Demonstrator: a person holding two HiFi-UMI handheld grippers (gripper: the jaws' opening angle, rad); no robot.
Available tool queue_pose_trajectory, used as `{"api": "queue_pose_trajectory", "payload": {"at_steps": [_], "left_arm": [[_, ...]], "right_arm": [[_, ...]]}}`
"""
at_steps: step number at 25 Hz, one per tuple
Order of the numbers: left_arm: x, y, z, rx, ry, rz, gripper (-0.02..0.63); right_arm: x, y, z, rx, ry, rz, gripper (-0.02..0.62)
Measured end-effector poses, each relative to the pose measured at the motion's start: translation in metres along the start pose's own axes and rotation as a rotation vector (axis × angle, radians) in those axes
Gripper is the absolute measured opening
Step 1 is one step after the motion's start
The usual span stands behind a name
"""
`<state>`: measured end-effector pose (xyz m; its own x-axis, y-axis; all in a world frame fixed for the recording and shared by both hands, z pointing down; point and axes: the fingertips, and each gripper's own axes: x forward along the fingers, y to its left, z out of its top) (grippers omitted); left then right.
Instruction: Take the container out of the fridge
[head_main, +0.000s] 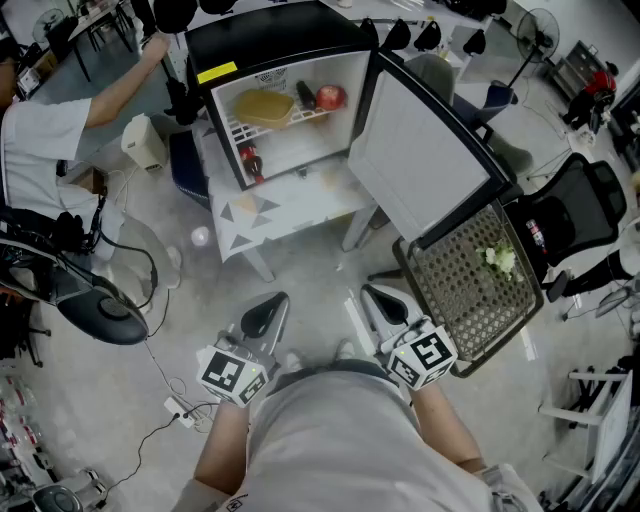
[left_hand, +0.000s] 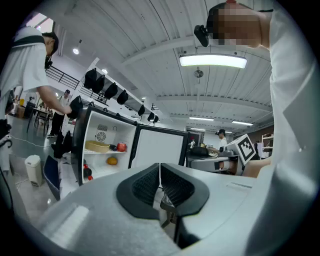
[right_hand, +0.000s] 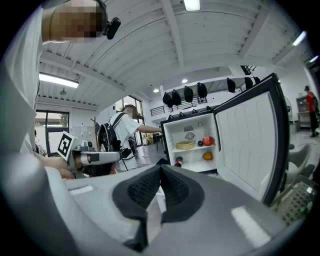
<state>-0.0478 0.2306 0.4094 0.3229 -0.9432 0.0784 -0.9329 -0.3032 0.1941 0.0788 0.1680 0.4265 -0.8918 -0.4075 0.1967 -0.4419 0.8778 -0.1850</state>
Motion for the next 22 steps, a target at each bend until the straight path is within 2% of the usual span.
{"api": "queue_pose_trajectory", "payload": {"at_steps": [9, 15, 22], "left_arm": [[-0.02, 0.028, -0.002, -0.005, 0.007, -0.023, 0.015], [-0.031, 0.048, -0.002, -0.003, 0.01, -0.051, 0.015], [-0.018, 0.06, -0.012, -0.005, 0.026, -0.081, 0.015]], "right_arm": [[0.023, 0.022, -0.005, -0.005, 0.006, -0.033, 0.0], [0.034, 0.041, -0.008, -0.079, 0.013, -0.082, 0.0], [0.04, 0.018, -0.015, 0.014, 0.02, -0.149, 0.0]]}}
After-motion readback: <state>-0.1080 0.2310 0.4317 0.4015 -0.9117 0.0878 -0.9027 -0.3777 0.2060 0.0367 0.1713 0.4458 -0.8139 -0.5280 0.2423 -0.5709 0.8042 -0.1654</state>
